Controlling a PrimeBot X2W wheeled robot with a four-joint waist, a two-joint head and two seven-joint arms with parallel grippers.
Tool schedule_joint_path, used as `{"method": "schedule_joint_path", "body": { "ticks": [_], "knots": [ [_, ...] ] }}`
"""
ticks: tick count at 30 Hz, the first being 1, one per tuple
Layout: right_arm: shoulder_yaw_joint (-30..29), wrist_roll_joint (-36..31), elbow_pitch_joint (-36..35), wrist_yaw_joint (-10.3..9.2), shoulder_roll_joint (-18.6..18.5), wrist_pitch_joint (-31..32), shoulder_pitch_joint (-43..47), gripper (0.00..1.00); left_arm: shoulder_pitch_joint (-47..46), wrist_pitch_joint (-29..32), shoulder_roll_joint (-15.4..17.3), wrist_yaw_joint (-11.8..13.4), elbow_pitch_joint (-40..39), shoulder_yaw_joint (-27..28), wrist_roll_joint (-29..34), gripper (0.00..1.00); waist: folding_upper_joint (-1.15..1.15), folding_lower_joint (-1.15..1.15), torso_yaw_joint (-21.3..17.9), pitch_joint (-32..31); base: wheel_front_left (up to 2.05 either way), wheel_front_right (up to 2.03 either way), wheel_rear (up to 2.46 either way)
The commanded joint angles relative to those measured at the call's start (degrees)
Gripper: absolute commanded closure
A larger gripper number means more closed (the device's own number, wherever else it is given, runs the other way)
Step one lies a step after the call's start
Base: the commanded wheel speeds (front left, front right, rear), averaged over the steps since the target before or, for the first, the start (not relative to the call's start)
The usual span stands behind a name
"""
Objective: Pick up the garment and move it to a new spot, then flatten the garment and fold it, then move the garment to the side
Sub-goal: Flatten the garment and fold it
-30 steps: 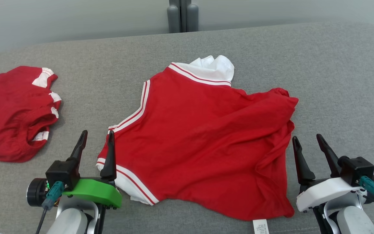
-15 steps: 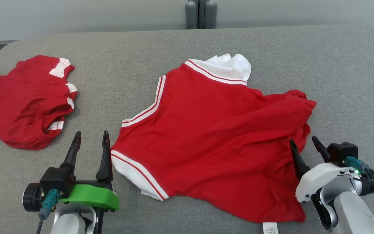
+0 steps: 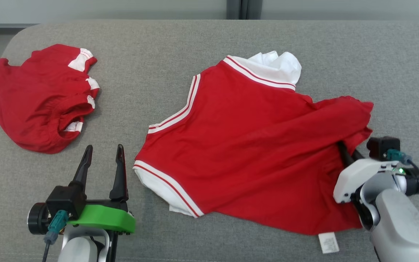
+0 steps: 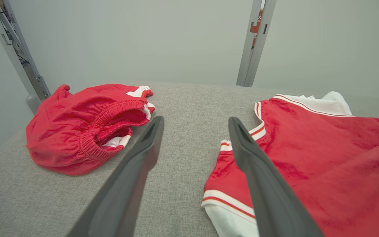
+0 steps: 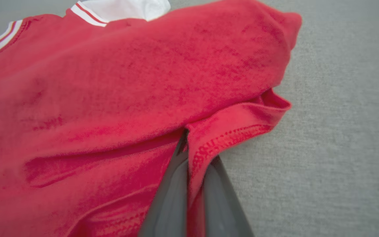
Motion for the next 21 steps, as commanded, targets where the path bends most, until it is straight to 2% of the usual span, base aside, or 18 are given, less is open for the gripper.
{"method": "schedule_joint_path", "body": {
  "ticks": [1, 9, 12, 13, 14, 15, 21],
  "knots": [
    [0.07, 0.42, 0.09, -0.10, -1.27, -0.50, -2.68, 1.00, -0.72, -0.03, -0.32, -0.47, 0.15, 0.40, 0.52, 0.00, 0.00, 0.00, 0.40, 0.56, 0.00, 0.00, 0.00],
    [-1.31, -0.31, 4.89, -0.10, -6.38, -0.91, -14.07, 1.00, -2.66, -0.03, -1.73, -2.05, 0.92, 0.69, 1.95, 0.00, 0.00, 0.00, 2.47, 2.28, 0.00, 0.00, 0.00],
    [-1.07, -0.57, 8.03, -0.10, -6.82, -1.66, -16.43, 1.00, -2.96, -0.03, -1.93, -2.21, 1.21, 0.66, 2.10, 0.00, 0.00, 0.00, 2.85, 2.56, 0.00, 0.00, 0.00],
    [-0.88, -0.62, 9.18, -0.10, -6.95, -2.18, -17.08, 0.75, -3.01, -0.03, -2.03, -2.32, 1.33, 0.67, 2.07, 0.00, 0.00, 0.00, 2.88, 2.58, 0.00, 0.00, 0.00],
    [-0.69, -0.57, 9.97, -0.10, -6.89, -2.88, -17.42, 0.25, -2.99, -0.03, -2.11, -2.36, 1.41, 0.74, 2.01, 0.00, 0.00, 0.00, 2.82, 2.54, 0.00, 0.00, 0.00],
    [-0.64, -0.37, 10.86, -0.10, -6.79, -3.76, -17.64, 0.00, -2.85, -0.03, -2.16, -2.41, 1.48, 0.86, 2.03, 0.00, 0.00, 0.00, 2.63, 2.41, 0.00, 0.00, 0.00],
    [0.39, 0.45, 12.68, -0.10, -6.19, -9.38, -15.81, 0.00, -1.40, -0.03, -2.21, -2.52, 1.83, 1.69, 2.54, 0.00, 0.00, 0.00, 0.49, 0.63, 0.00, 0.00, 0.00]
  ]
}}
